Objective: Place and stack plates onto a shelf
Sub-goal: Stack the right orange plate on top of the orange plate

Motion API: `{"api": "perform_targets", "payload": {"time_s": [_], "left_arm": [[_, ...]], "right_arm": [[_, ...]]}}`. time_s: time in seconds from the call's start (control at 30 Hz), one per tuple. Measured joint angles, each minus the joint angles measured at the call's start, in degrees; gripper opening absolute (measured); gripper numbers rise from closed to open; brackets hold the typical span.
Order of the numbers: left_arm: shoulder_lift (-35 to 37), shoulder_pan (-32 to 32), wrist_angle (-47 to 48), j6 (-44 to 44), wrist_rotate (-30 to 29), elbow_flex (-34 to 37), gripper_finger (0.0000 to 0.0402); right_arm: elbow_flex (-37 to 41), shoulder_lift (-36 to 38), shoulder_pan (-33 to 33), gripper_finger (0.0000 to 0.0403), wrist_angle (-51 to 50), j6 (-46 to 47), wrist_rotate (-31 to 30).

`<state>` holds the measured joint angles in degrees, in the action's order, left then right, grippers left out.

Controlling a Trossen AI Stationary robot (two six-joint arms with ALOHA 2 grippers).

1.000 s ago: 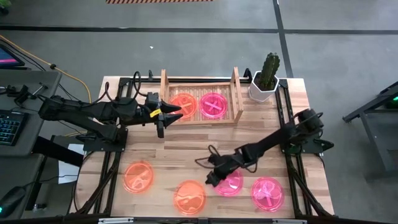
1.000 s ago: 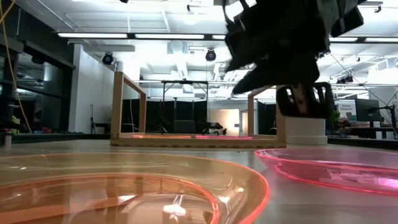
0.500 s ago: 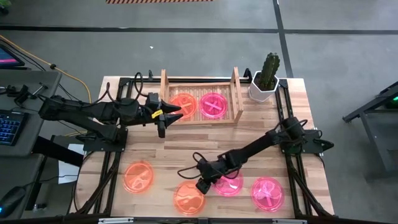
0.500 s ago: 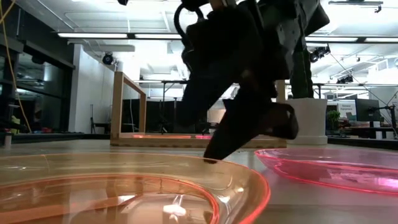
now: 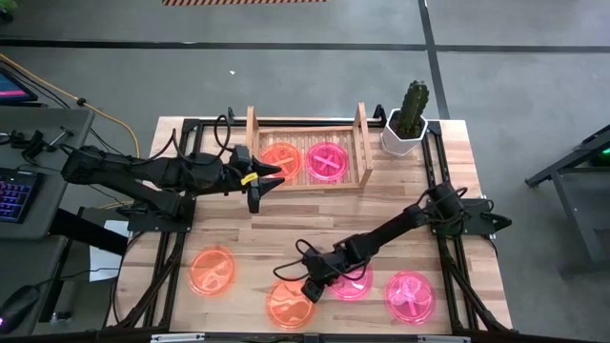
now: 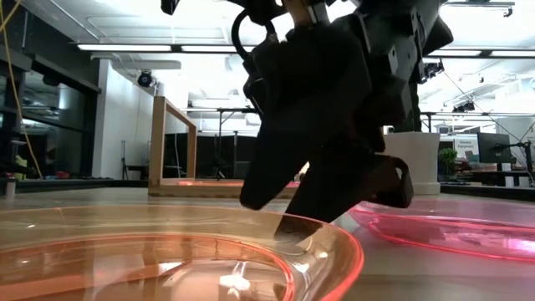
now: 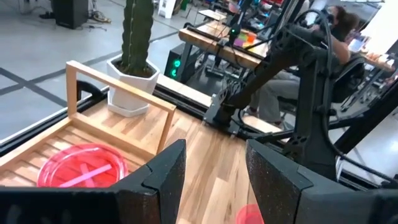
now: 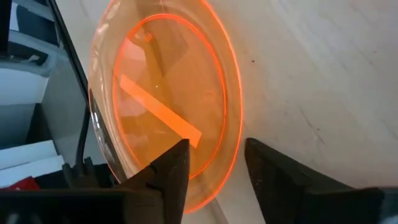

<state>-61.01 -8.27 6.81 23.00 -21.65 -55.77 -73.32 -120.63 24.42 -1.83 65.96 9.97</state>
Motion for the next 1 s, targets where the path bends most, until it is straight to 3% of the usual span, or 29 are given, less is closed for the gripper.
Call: {"api": "perform_targets", "payload": {"time_s": [0.37, 0.7, 1.0], "left_arm": [[-0.11, 0.00, -0.19, 0.90, 0.00, 0.00, 0.0159], [-0.11, -0.01, -0.65, 0.87, -0.02, 0.00, 0.0159], [-0.06, 0.00, -1.14, 0.85, -0.11, 0.00, 0.0159]], "right_arm": [[-0.07, -1.84, 0.29, 0.0009, 0.37, 2.13, -0.50], [0.27, 0.22, -0.37, 0.0000, -0.54, -0.52, 0.40], [0.31, 6.60, -3.15, 0.0000, -0.96, -6.11, 0.20]]}}
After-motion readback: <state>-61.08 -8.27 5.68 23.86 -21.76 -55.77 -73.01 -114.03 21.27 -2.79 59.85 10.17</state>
